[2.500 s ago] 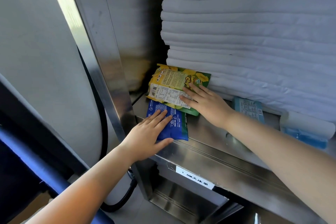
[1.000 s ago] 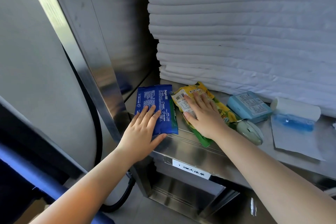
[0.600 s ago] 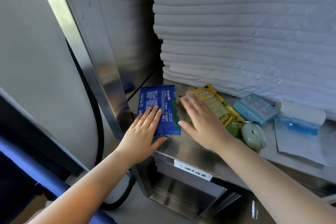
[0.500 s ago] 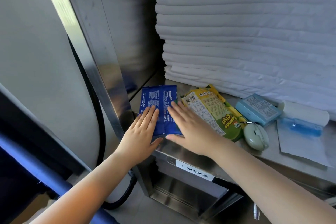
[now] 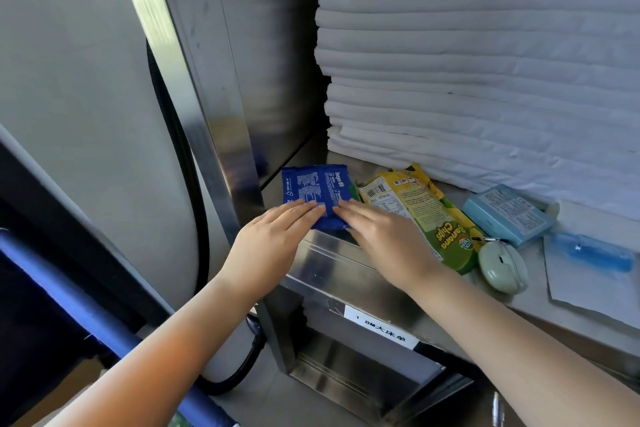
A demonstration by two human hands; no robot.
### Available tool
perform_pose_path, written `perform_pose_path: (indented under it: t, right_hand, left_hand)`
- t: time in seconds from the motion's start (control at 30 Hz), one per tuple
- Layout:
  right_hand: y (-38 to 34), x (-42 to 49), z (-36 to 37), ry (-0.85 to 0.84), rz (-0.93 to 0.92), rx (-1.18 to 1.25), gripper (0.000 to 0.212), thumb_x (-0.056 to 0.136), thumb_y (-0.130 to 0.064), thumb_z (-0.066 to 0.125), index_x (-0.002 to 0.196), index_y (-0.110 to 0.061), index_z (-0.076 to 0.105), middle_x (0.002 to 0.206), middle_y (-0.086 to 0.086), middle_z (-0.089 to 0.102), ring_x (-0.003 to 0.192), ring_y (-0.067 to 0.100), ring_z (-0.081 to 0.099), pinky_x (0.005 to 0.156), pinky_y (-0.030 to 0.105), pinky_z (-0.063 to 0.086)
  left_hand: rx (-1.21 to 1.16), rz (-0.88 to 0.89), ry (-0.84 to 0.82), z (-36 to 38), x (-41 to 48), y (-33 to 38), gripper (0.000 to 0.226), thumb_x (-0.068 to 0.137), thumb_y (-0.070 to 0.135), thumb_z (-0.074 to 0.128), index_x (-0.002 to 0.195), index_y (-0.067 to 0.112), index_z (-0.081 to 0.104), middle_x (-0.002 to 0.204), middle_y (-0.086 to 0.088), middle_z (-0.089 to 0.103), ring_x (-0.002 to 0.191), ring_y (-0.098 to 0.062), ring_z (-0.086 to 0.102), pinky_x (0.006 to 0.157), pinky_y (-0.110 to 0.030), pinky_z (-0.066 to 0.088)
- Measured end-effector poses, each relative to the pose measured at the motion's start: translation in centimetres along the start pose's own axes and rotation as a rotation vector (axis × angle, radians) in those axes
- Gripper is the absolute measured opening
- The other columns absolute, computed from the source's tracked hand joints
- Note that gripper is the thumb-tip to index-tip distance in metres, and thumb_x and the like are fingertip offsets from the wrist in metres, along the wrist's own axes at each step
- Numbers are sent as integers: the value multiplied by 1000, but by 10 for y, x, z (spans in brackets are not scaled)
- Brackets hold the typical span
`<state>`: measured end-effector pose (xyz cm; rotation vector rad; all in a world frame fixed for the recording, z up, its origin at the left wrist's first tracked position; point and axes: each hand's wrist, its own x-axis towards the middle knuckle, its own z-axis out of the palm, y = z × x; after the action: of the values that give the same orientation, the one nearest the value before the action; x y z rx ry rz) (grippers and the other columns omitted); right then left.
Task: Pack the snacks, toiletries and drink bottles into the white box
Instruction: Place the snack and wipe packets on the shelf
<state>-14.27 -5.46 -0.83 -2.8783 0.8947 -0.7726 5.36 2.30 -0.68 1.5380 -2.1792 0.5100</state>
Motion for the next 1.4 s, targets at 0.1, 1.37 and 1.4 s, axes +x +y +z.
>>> perform_pose_path:
  t: [0.1, 1.37, 1.4]
  right_hand:
    - [4, 4, -13, 119, 64, 76, 32, 89, -9, 62, 121, -10, 65, 122, 5, 65, 112, 19, 62, 89, 33, 54]
    - [37, -30, -16, 489, -22, -268, 29, 99, -16, 42, 121, -7, 58, 139, 13, 41, 131, 29, 39, 110, 36, 34]
    - [38, -27, -15, 377, 13, -284, 33, 96, -17, 48, 127, -8, 54, 144, 13, 38, 135, 29, 35, 111, 39, 33]
  left_hand:
    - [-22, 27, 94, -2, 7, 2, 60, 73, -3, 73, 129, 8, 54, 124, -10, 61, 113, -27, 59, 94, -36, 46]
    - [-78, 109, 88, 11, 94, 22, 45, 84, -2, 60, 128, 3, 55, 136, -13, 51, 128, -30, 46, 110, -43, 27]
    - [-68, 113, 75, 13, 94, 20, 47, 84, -1, 60, 130, 5, 53, 140, -11, 47, 132, -29, 41, 111, -43, 24]
